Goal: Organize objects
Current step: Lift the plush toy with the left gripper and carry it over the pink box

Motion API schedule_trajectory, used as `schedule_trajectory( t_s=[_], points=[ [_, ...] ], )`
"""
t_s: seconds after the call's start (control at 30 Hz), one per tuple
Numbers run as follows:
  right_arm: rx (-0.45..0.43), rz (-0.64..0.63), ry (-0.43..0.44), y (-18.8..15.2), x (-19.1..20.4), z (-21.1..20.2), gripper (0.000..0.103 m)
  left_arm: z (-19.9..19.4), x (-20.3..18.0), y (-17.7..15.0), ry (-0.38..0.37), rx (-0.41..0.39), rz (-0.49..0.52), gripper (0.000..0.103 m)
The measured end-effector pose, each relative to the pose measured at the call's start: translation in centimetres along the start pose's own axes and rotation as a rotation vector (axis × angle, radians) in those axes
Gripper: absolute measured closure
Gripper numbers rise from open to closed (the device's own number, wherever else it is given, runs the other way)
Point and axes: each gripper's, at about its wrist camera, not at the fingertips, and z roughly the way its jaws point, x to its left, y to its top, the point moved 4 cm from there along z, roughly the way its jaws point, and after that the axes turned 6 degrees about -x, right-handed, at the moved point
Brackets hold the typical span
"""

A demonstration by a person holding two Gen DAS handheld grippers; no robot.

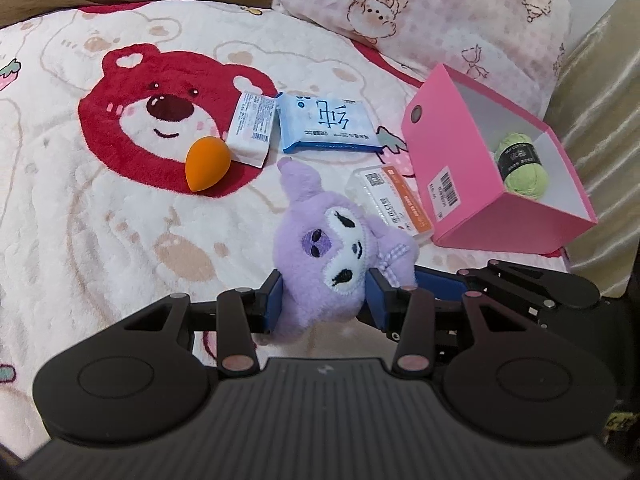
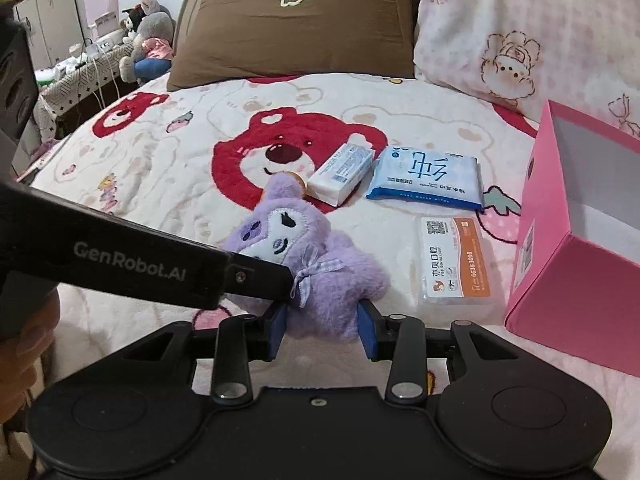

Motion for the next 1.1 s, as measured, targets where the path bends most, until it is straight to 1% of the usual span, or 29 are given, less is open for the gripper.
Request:
schedule_trajectory(
  t_s=[0.13, 0.2, 0.3, 0.37, 0.5, 0.63, 0.77, 0.9, 1.03, 1.1],
  points=[
    [-0.001, -0.025, 0.023, 0.5, 0.1, -1.1, 0.058, -1.1, -0.8, 0.4, -0.004, 0.007, 0.008, 0.061],
    [0.005, -0.042, 0.034, 0.9, 0.0, -1.7, 0.058, -1.6, -1.2, 0.7, -0.014, 0.02, 0.017, 0.061],
    [0.018, -0.066, 0.054, 1.5, -0.2, -2.7, 0.058, -2.3, -1.9, 1.1, -0.037, 0.041, 0.005, 0.061],
    [0.013, -0.075, 0.059, 1.8, -0.4, -3.5, 0.058, -2.6, -2.4, 1.4, -0.047, 0.041, 0.005, 0.061],
    [-0.022, -0.091, 0.038, 2.1, -0.6, -5.0, 0.058, -3.3, -3.6, 1.8, -0.048, 0.04, 0.017, 0.061],
    [-0.031, -0.113, 0.017, 2.6, -0.9, -6.0, 0.058, -3.9, -5.0, 2.2, -0.051, 0.04, 0.034, 0.062],
    [-0.038, -0.176, -0.02, 3.2, -1.0, -7.2, 0.058, -4.6, -6.6, 2.8, -0.059, 0.038, 0.066, 0.062],
    [-0.051, -0.222, -0.058, 3.8, -1.1, -8.4, 0.058, -4.9, -7.6, 3.5, -0.067, 0.036, 0.065, 0.062],
    [-0.058, -0.225, -0.059, 4.3, -1.6, -9.3, 0.058, -5.1, -8.5, 4.1, -0.053, 0.062, 0.045, 0.062],
    [-0.054, -0.235, -0.052, 4.5, -1.8, -9.5, 0.058, -5.2, -9.1, 4.4, -0.047, 0.067, 0.062, 0.062]
  ],
)
